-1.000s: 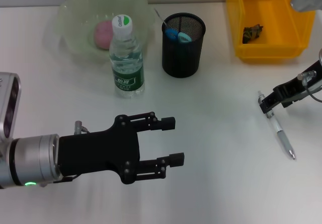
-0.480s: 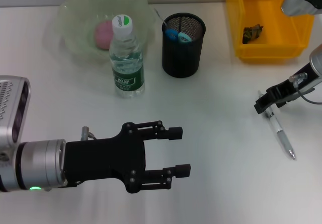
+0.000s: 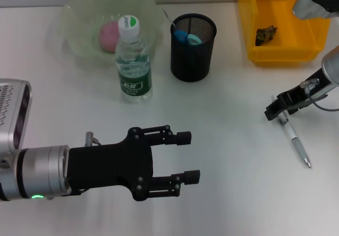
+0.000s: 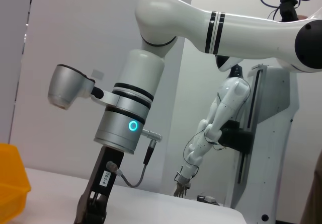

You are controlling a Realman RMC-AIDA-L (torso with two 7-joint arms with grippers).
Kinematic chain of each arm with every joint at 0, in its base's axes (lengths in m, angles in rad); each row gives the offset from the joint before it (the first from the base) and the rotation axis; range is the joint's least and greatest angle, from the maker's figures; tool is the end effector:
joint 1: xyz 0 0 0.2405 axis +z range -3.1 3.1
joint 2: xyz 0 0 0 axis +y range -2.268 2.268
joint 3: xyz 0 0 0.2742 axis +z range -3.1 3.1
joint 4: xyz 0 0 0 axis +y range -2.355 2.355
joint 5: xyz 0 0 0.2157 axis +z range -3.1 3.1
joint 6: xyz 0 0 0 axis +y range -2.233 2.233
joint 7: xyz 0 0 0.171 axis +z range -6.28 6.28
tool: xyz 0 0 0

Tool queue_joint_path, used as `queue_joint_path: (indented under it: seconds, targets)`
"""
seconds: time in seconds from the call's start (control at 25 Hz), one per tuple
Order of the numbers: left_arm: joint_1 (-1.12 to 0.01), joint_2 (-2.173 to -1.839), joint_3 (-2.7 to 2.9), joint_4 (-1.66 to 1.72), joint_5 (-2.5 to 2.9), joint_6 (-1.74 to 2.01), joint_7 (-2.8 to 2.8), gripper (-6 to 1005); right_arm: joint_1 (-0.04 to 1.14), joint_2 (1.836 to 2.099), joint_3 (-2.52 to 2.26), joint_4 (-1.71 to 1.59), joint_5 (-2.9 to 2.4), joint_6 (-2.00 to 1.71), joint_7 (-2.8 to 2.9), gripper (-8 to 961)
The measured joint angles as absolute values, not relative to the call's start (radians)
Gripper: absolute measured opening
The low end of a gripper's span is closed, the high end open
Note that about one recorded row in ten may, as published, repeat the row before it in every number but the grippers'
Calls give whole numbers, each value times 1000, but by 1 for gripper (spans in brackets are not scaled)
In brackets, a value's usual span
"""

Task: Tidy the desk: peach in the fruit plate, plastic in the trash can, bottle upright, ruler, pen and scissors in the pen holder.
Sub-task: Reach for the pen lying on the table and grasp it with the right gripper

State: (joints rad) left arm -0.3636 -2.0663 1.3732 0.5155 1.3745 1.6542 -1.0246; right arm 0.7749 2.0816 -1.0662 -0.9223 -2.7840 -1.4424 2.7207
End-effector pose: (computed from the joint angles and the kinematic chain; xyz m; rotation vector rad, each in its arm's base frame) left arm -0.2381 0.2602 -0.0874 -2.8984 -0.2984 -1.1235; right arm 0.2596 0.4088 -0.0315 -2.2562 1.4619 -0.4750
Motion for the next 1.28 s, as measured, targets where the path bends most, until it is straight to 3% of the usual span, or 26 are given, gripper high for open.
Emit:
queue_joint_path:
  seconds: [1.28]
  targets:
    - [-360, -2066, 1367, 515, 1374, 1627, -1011, 698, 771, 2083, -1094, -914, -2790, -1394, 2788, 576]
